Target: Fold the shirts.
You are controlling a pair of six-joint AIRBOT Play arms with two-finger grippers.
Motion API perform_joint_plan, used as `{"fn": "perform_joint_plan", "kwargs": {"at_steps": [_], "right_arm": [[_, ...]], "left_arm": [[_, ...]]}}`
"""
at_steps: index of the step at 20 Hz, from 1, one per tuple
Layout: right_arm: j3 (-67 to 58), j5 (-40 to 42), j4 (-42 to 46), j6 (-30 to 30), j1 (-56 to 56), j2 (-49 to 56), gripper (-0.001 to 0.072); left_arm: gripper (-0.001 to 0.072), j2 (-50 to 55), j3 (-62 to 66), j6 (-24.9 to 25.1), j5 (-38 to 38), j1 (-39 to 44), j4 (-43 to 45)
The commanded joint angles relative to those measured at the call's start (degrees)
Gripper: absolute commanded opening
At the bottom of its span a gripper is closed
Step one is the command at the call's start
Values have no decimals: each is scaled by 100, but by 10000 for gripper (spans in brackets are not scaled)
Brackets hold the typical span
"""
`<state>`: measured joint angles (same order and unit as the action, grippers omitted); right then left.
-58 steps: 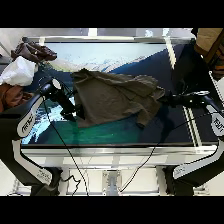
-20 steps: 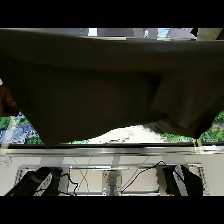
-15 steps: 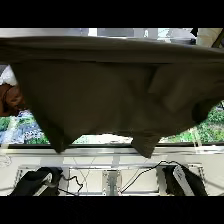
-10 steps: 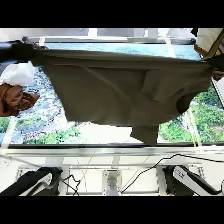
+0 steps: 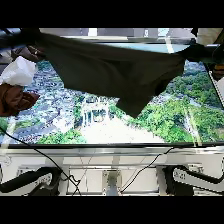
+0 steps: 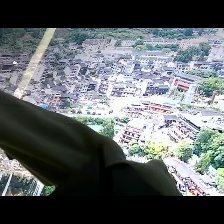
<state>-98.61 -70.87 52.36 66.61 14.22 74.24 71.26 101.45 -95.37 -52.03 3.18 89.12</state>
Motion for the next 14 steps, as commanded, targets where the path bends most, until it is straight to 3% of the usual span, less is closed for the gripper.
{"fn": "perform_joint_plan", "kwargs": {"at_steps": [1, 3, 5, 7, 11, 14], "right_arm": [[-833, -688, 782, 131, -85, -127, 22], [-1132, -1054, 931, 149, -85, -608, 22], [-1132, -1515, 938, 203, -85, -1300, 22], [-1091, -1443, 938, 240, -87, -2092, 22], [-1093, -1154, 1211, 549, -372, -3486, 21], [-1093, -1552, 1735, 1043, -758, -3703, 21]], "left_arm": [[5, -142, 852, 138, -566, 4, 396], [5, -573, 1132, 243, -905, 4, 446], [6, -1185, 1156, 422, -1899, 4, 501], [6, -1860, 1156, 787, -2723, 4, 498], [5, -3209, 1158, 739, -2371, 2, 640], [5, -3403, 1145, 636, -3119, 2, 619]]}}
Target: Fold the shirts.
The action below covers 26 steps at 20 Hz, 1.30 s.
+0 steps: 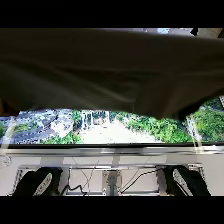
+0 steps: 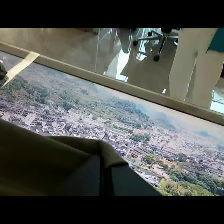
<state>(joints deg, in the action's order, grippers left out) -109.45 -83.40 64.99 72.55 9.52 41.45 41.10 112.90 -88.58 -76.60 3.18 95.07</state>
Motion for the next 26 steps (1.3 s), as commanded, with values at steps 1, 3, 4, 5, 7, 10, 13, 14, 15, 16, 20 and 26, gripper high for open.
{"fn": "perform_joint_plan", "kwargs": {"at_steps": [1, 3, 4, 5, 7, 10, 13, 14, 15, 16, 20, 26], "right_arm": [[-9, -597, 490, 562, -415, -341, 21], [0, -870, 579, 636, -656, -92, 21], [101, -789, 723, 634, -745, 55, 22], [267, -713, 870, 614, -765, 210, 21], [767, -621, 1016, 505, -765, 627, 22], [1716, -26, 822, 162, -765, 1480, 22], [2540, 708, 608, -85, -765, 2695, 22], [2699, 1016, 612, -94, -765, 3178, 22], [2761, 1283, 612, -144, -763, 3637, 22], [2752, 1574, 614, -175, -761, 4118, 22], [2739, 2844, 361, -177, -673, 5204, 21], [2389, 1665, 507, -343, -662, 5289, 22]], "left_arm": [[5, -297, -35, -109, -1104, 2, 4], [5, -149, -472, -160, -1305, 2, -81], [5, -35, -839, -160, -1309, 2, -81], [5, 114, -1224, -160, -1311, 2, -81], [6, 509, -2107, -157, -1032, 2, -396], [6, 1281, -3206, -162, 199, 2, -815], [6, 2409, -3515, -164, 1104, 2, -903], [6, 2859, -3510, -170, 1510, 2, -894], [6, 3265, -3510, -249, 1926, 2, -887], [5, 3687, -3499, -450, 2367, 2, -817], [5, 5075, -2942, -1075, 3036, 2, -282], [6, 5567, -2225, -662, 1373, 2, -107]]}}
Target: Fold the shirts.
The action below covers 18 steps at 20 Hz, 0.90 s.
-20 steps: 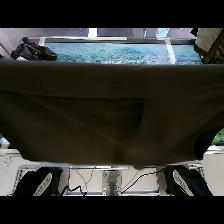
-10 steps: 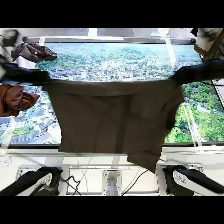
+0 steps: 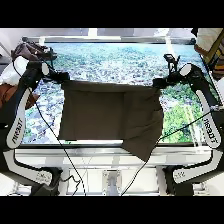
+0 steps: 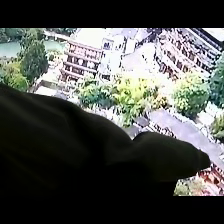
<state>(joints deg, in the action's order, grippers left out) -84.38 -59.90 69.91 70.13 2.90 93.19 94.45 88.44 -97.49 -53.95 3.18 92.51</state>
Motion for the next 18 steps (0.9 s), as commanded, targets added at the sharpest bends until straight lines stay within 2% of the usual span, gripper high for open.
{"fn": "perform_joint_plan", "kwargs": {"at_steps": [1, 3, 5, 10, 14, 15, 16, 17, 18], "right_arm": [[-116, -1147, -17, -98, -2, 103, 22], [-114, -2046, -105, -94, -7, 101, 22], [-114, -2605, -186, 0, -7, 101, 22], [-107, -3165, -179, 343, -7, 122, 22], [557, -3115, -179, 417, -4, 127, 25], [769, -3045, -181, 420, -2, 127, 53], [920, -3034, -181, 422, -2, 127, 213], [1001, -3112, -225, 446, -2, 127, 393], [1008, -3204, -313, 444, -2, 118, 392]], "left_arm": [[6, 234, 214, 407, -1517, 2, 179], [6, 234, 188, 752, -2664, 2, 232], [6, 234, 188, 809, -3163, 2, 243], [7, 264, 48, 758, -3281, 2, 116], [11, 334, -367, 752, -3272, 2, 50], [120, 337, -420, 754, -3235, 2, 11], [514, 334, -415, 761, -3246, 2, -11], [693, 330, -411, 863, -3298, 2, -11], [704, 326, -411, 944, -3399, 2, 15]]}}
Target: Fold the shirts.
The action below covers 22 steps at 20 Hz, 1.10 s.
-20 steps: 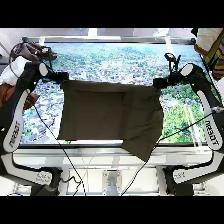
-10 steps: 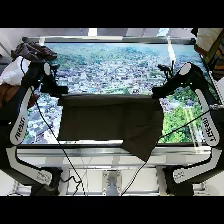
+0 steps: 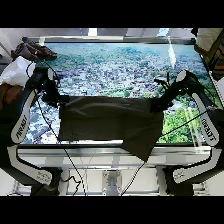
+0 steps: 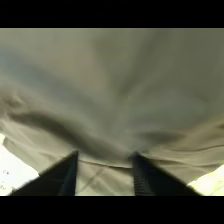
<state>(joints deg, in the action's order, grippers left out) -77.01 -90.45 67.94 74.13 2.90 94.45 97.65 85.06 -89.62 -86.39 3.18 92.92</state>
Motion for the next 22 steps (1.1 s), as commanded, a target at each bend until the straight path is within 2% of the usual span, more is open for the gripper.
{"fn": "perform_joint_plan", "kwargs": {"at_steps": [1, 4, 7, 8, 11, 13, 16, 18, 19, 22], "right_arm": [[251, -179, -247, 28, -2, -66, 392], [61, -24, -181, -109, 9, -675, 371], [-28, 96, 1071, -83, 155, -1646, 377], [-26, 127, 1182, -61, 345, -1952, 381], [363, 144, 538, -98, 1222, -2752, 381], [1189, 238, 116, -249, 1812, -3292, 381], [2739, 535, -553, -540, 2341, -3849, 383], [3630, 734, -960, -719, 2380, -3875, 389], [3965, 892, -1067, -761, 2380, -3875, 442], [4673, 1180, -1126, -793, 2380, -3869, 445]], "left_arm": [[704, -17, -72, 155, -186, 2, 17], [702, -470, -74, 273, -11, 2, 116], [702, -1462, -79, 291, 330, -39, 352], [702, -1843, -107, 289, 358, -101, 308], [701, -3047, -979, 238, 581, -514, 153], [701, -3864, -2297, 221, 826, -922, -247], [701, -4778, -4426, 221, 1716, -1314, -868], [701, -4870, -5158, 221, 1991, -1357, -1215], [701, -4865, -5327, 232, 2120, -1353, -1469], [700, -4861, -5381, 267, 2726, -1353, -2002]]}}
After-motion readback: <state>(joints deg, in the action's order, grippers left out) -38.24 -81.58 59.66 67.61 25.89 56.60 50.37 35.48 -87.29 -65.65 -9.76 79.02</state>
